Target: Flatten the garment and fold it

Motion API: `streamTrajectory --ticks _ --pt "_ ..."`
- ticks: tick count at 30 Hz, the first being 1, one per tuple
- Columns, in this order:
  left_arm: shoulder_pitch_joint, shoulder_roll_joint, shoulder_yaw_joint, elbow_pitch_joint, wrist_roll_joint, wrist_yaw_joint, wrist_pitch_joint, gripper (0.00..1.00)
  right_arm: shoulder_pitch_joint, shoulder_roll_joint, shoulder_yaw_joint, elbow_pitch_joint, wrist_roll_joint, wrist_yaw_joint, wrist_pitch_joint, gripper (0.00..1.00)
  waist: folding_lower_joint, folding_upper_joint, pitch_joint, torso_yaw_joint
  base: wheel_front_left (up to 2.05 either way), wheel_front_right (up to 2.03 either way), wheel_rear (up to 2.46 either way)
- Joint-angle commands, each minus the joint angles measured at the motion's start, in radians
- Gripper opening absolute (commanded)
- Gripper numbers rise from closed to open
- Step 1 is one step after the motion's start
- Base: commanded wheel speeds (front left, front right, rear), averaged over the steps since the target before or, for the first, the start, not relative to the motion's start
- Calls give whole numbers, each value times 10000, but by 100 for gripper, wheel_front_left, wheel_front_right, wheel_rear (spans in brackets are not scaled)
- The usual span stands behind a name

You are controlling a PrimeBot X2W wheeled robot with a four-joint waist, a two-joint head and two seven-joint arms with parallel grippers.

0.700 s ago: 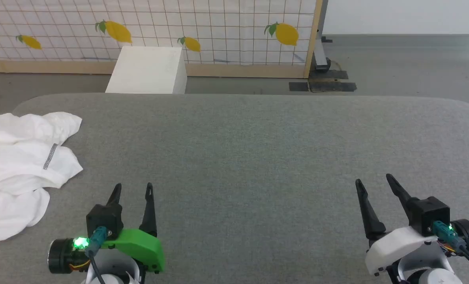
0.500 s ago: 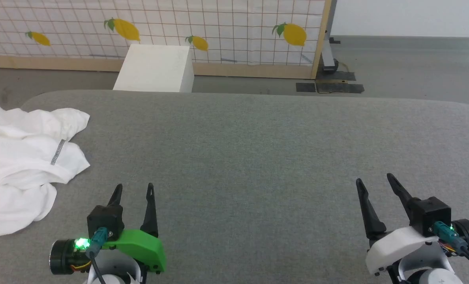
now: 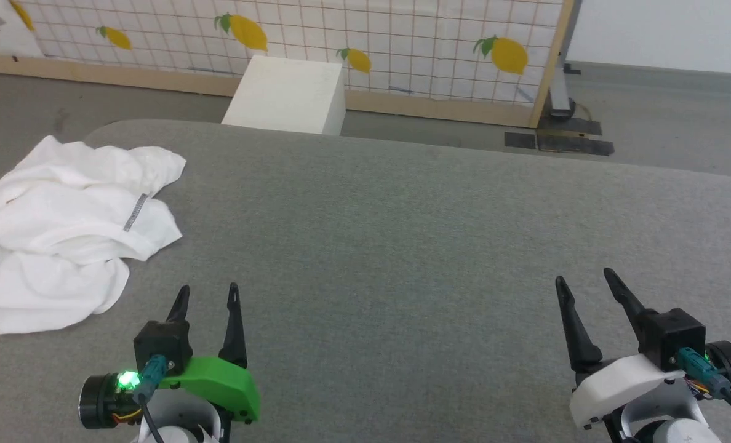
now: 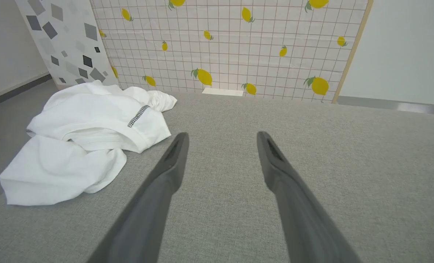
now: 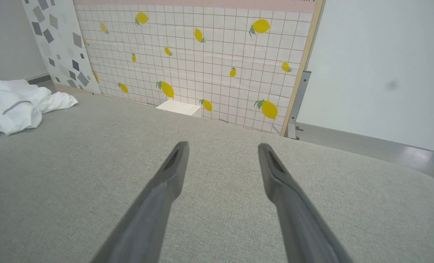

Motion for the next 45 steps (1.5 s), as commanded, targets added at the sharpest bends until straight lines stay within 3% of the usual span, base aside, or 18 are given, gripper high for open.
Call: streamTrajectory --ticks 1,45 --pt "-164 68 -16 53 -163 76 -108 100 -44 0 3 5 21 -4 -92 100 0 0 14 236 0 0 0" --pt "-257 266 -48 745 -960 755 -1179 100 -40 1 367 63 280 -9 -647 100 0 0 -36 3421 0 0 0"
